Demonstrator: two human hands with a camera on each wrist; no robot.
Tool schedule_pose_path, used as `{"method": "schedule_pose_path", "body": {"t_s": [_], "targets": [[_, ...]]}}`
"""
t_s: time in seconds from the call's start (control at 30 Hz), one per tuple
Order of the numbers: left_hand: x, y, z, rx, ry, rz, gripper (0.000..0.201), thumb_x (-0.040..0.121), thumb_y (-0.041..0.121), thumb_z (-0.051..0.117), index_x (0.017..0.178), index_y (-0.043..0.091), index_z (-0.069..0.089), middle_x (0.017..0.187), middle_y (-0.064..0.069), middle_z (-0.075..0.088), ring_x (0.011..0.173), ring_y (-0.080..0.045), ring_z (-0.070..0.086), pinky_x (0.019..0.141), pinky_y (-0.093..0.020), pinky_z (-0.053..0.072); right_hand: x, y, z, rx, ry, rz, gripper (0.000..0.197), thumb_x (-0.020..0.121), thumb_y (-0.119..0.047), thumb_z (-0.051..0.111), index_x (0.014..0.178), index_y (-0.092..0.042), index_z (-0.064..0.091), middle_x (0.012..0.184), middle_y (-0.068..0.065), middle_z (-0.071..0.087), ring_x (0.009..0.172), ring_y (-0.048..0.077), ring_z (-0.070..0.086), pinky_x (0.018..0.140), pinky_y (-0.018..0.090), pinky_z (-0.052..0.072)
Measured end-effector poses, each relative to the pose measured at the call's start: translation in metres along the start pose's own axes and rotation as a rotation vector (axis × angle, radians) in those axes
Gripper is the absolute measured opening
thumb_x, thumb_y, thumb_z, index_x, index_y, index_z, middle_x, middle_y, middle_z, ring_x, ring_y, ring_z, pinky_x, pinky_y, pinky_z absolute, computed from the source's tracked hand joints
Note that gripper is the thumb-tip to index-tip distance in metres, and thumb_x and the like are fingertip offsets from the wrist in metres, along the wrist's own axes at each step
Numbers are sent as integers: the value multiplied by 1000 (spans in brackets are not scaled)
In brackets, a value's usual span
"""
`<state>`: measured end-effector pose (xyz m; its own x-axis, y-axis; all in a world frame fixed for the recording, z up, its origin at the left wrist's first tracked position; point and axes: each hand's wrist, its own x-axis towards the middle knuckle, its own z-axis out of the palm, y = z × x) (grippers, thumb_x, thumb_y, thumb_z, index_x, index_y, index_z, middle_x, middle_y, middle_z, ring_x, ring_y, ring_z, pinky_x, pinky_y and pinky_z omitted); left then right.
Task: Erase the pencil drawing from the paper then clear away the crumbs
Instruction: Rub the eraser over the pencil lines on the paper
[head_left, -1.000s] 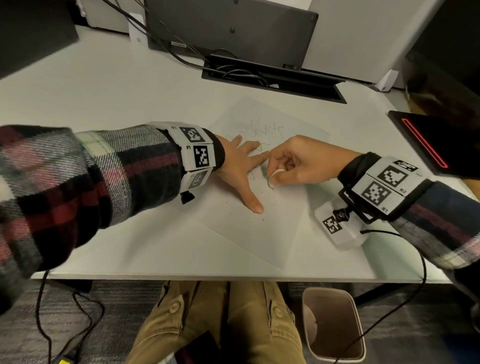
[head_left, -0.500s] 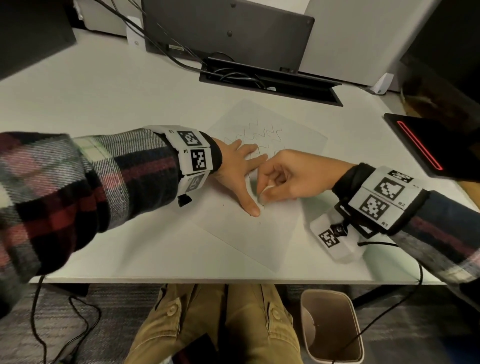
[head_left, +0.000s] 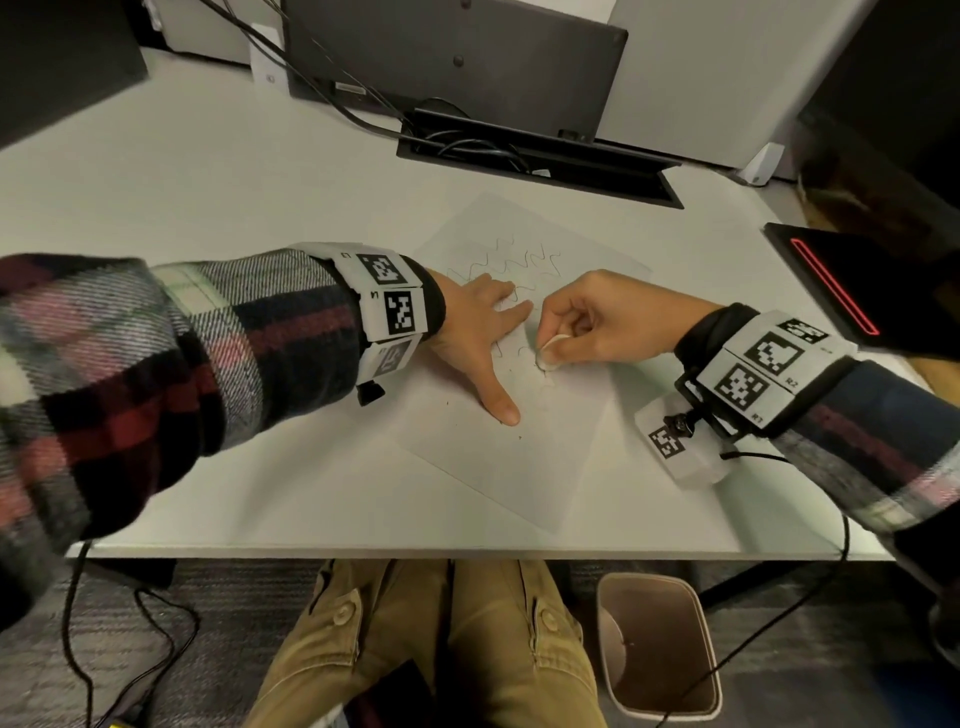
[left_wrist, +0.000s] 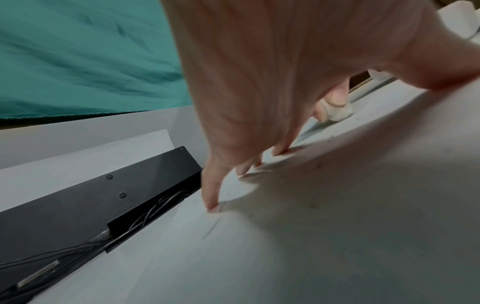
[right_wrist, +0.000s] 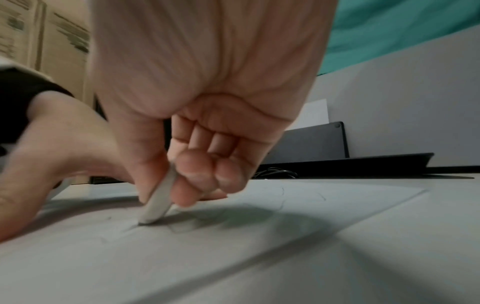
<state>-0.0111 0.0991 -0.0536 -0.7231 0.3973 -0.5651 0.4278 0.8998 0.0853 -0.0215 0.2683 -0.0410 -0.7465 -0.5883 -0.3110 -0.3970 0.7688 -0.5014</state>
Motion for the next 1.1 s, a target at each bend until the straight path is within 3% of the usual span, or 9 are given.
{"method": "schedule_pose_path", "body": {"t_s": [0.07,0.17,0.3,0.37,0.5,0.7,0.83,1.0,1.1], "targets": [[1,1,-1,-9,13,31,123,66,70,62,147,26,-19,154,6,-25,143,-15,-15,115,-44,3,1,1,1,-4,-15,0,3,82,-14,69,80,-14,67,78,6,71,57,0,57,58,10,43],[2,3,1,-10,-13,35,116,67,72,60,145,37,-18,153,7,-26,142,-17,-21,113,-51,-2,0,1,1,25,-12,18,4,82,-13,69,83,-10,68,78,11,70,56,6,55,55,14,44],[1,4,1,-15,-31,35,112,65,76,57,142,46,-18,152,6,-28,141,-19,-25,111,-56,-4,-3,-3,6,91,-109,6,8,81,-13,70,85,-7,69,68,3,65,56,11,54,54,18,44],[1,4,1,-19,-29,40,113,64,75,59,142,47,-17,153,6,-28,141,-19,-25,111,-57,-4,-5,-6,9,86,-146,-14,8,80,-13,71,85,-7,70,68,0,65,54,5,53,55,14,42],[1,5,0,6,-33,36,115,64,75,60,144,43,-16,153,6,-28,141,-19,-25,111,-56,-5,-3,-2,5,-21,-1,-29,8,82,-15,70,87,-9,70,74,-5,68,57,-6,53,60,9,39],[1,5,0,31,-33,30,120,61,75,62,144,42,-19,152,6,-29,141,-20,-26,111,-55,-6,-12,-9,13,104,-168,-12,9,81,-14,71,84,-6,70,64,2,62,49,2,48,51,14,38],[-1,7,-1,52,-35,24,120,62,74,62,143,41,-19,152,4,-30,141,-21,-25,111,-55,-6,-8,-7,5,-32,7,-33,8,81,-14,70,86,-7,70,74,-2,67,54,-6,52,55,6,37],[1,6,-1,43,-37,22,121,60,74,63,143,42,-19,152,5,-30,140,-21,-26,111,-55,-7,-11,-13,11,59,-144,-39,5,81,-9,69,83,-4,69,60,-7,60,47,0,48,51,7,36],[1,7,0,47,-40,25,122,60,74,63,143,41,-20,152,4,-30,140,-21,-26,111,-55,-6,-10,-10,8,30,-89,-44,6,81,-12,70,83,-7,70,64,-8,63,51,0,51,54,7,36]]}}
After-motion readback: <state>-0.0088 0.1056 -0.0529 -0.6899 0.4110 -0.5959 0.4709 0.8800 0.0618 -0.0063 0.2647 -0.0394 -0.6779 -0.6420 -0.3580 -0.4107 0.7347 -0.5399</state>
